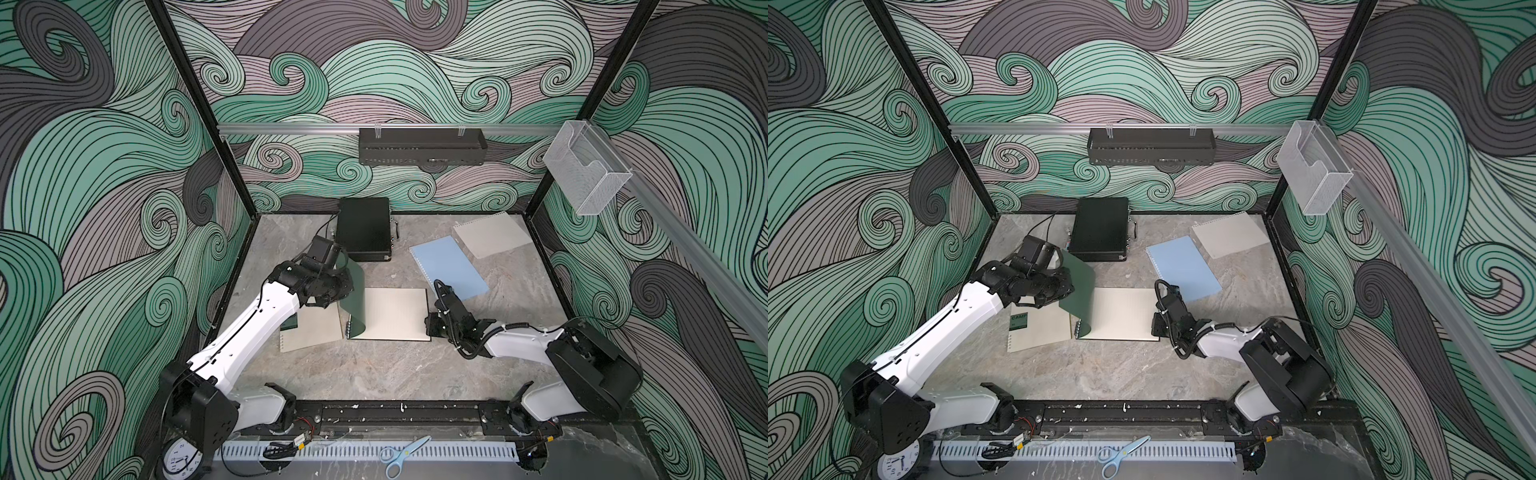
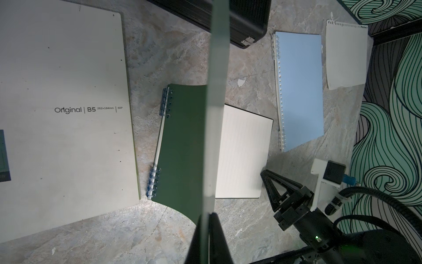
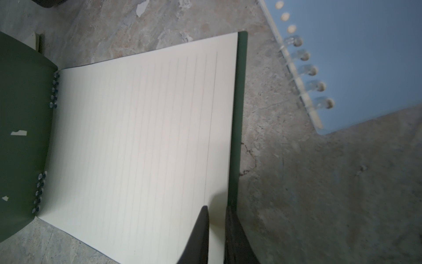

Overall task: Tear off pages from different notebooks
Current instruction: Tear off the paper from the notebook.

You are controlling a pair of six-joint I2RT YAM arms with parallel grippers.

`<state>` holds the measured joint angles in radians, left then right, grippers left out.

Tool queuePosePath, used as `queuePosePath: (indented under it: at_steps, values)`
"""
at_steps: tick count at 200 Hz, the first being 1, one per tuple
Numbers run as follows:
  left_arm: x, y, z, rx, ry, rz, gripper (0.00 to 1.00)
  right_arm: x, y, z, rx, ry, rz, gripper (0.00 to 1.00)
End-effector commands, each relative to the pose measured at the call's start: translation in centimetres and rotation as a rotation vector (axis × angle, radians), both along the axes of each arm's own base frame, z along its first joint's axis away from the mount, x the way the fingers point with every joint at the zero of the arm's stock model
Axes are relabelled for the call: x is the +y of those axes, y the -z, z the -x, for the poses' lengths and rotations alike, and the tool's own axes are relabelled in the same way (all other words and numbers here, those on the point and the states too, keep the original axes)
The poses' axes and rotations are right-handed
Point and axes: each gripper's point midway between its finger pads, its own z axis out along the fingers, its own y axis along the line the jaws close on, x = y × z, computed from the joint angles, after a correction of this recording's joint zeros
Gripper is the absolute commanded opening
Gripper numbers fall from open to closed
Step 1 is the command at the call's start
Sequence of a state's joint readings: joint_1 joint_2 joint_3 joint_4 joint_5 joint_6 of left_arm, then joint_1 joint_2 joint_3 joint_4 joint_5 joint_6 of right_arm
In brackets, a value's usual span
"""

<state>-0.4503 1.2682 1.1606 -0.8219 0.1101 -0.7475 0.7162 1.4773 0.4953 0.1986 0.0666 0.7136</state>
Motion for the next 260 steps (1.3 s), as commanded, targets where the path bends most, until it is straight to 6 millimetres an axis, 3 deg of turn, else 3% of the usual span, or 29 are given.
queuePosePath:
  at_steps: [1, 160, 260]
  values:
    - [0.3, 0.2, -0.1, -0.010, 0.004, -0.032, 0.00, 0.3, -0.4, 0.1, -0.011, -0.009, -0.015, 0.17]
    - [0.2, 0.3, -0.1, -0.005, 0.006, -0.034, 0.00, 0.7, -1.8, 0.3, -0.038, -0.017, -0.033, 0.13]
    - [0.3, 0.2, -0.2, -0.011, 0.006, -0.036, 0.00, 2.3, -1.8, 0.3, -0.025, -0.050, -0.078, 0.13]
